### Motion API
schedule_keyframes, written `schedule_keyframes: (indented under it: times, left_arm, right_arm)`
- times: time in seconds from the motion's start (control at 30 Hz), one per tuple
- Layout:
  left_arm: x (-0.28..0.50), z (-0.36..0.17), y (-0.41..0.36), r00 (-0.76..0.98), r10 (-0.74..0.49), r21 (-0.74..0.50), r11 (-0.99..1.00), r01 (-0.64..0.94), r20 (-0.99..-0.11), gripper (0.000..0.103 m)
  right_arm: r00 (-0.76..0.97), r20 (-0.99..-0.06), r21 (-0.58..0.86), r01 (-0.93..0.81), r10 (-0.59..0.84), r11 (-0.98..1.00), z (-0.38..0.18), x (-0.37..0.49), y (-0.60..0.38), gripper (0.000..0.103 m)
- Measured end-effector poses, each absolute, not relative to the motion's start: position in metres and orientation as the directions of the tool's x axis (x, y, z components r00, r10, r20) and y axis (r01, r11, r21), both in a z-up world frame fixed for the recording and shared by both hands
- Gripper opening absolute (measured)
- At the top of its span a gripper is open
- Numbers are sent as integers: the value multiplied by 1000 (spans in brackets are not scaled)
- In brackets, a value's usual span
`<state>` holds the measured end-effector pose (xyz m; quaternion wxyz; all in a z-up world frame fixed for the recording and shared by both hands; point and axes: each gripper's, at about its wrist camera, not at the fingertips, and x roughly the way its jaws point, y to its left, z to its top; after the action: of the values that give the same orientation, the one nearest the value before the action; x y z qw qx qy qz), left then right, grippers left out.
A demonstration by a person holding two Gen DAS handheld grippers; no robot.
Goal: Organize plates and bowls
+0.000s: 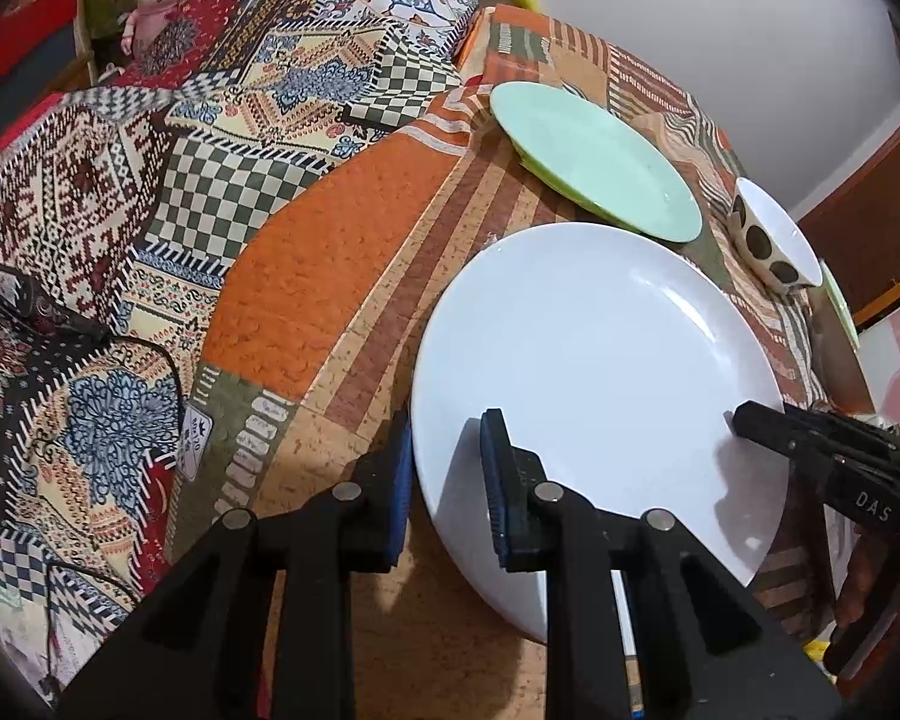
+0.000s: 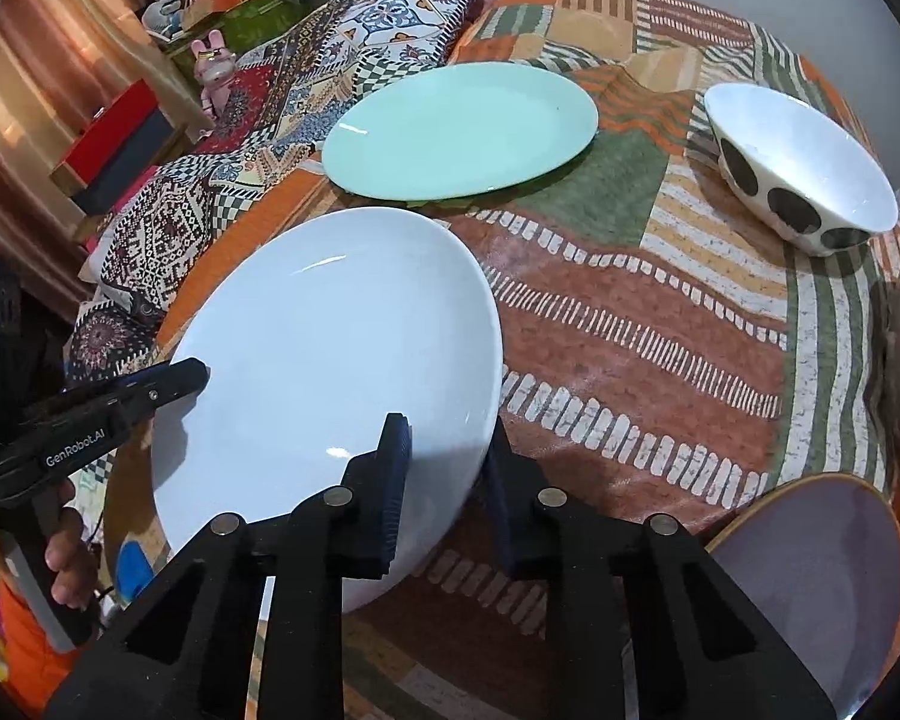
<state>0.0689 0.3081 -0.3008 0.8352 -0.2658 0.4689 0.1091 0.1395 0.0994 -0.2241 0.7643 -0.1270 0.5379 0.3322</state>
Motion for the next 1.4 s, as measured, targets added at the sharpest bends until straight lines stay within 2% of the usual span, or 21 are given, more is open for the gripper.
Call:
schedule_keyframes:
  times: [0.7, 1.4]
  left_arm:
    - [43, -243, 271, 579, 36, -265, 865, -426, -814, 22]
    - [39, -176, 193, 646, 55, -208, 923, -323, -761, 22]
  right_arm:
    - [220, -864, 228, -631, 452, 742, -190, 125, 73, 22]
    - [318, -789, 255, -609, 525, 751, -140, 108, 0, 22]
